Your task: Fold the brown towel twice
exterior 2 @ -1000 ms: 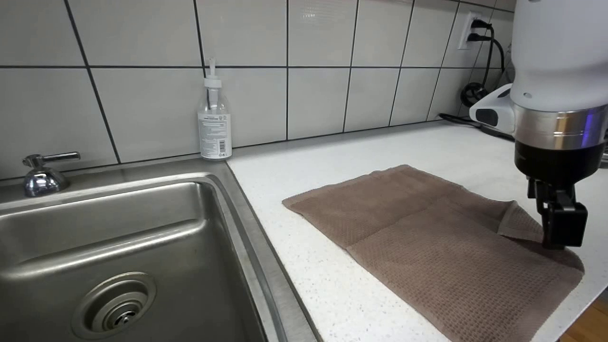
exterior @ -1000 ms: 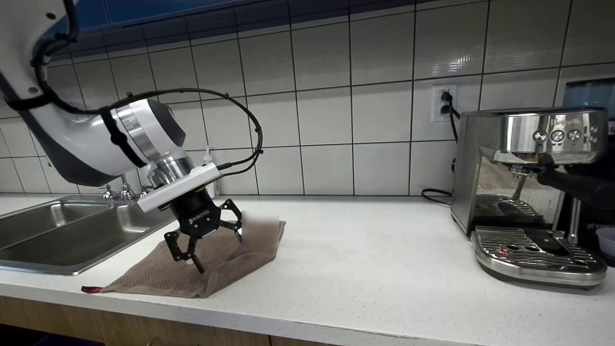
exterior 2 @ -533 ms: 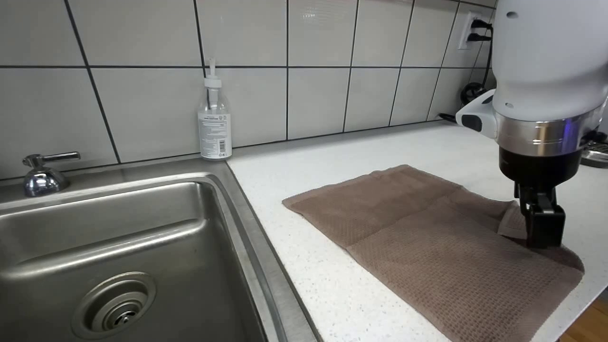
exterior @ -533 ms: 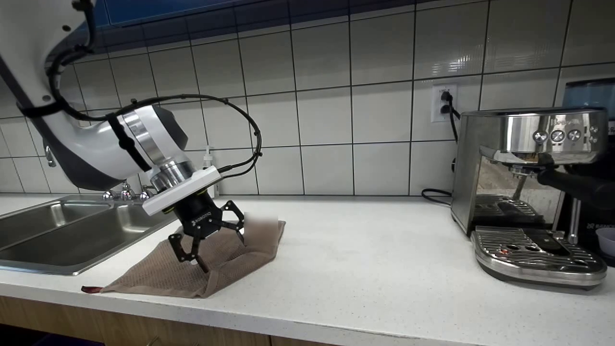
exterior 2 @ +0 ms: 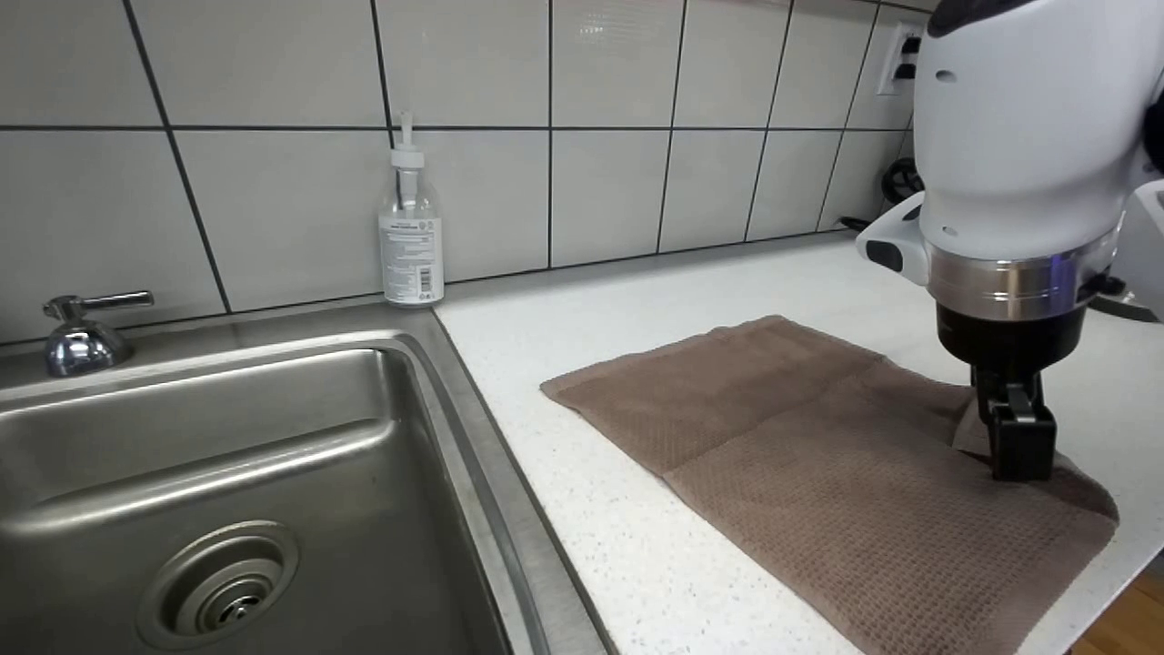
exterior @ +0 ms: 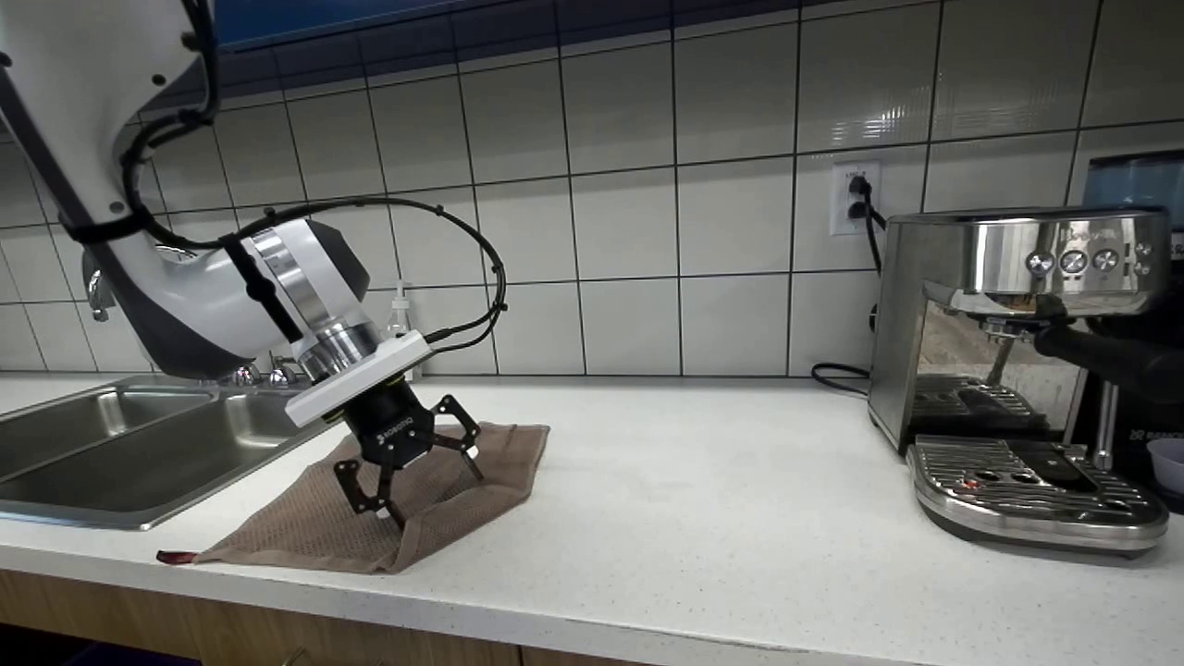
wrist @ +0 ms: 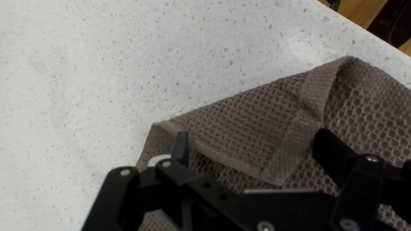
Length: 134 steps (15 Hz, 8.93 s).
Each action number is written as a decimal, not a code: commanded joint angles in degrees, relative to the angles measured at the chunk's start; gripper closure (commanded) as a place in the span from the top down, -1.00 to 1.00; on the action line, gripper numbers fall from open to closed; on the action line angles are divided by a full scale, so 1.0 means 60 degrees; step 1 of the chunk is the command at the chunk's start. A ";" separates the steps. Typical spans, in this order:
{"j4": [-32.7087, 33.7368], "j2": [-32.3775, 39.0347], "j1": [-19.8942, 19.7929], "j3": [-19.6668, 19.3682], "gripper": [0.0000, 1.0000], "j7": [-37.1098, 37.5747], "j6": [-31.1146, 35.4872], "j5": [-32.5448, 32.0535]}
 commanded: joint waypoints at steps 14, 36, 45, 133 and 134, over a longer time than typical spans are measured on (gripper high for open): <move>0.0284 0.0288 -0.0007 -0.0042 -0.77 0.0484 -0.0022 -0.0916; 0.0104 -0.1342 -0.0661 -0.0381 -0.99 -0.0943 -0.0061 0.0522; 0.0260 -0.2123 -0.0576 -0.0294 -0.99 -0.1608 -0.0136 0.1710; 0.6524 0.3066 0.2431 0.0878 -0.99 0.0517 -0.1137 0.2636; 0.6540 0.3104 0.2447 0.0863 -0.99 0.0577 -0.1139 0.2653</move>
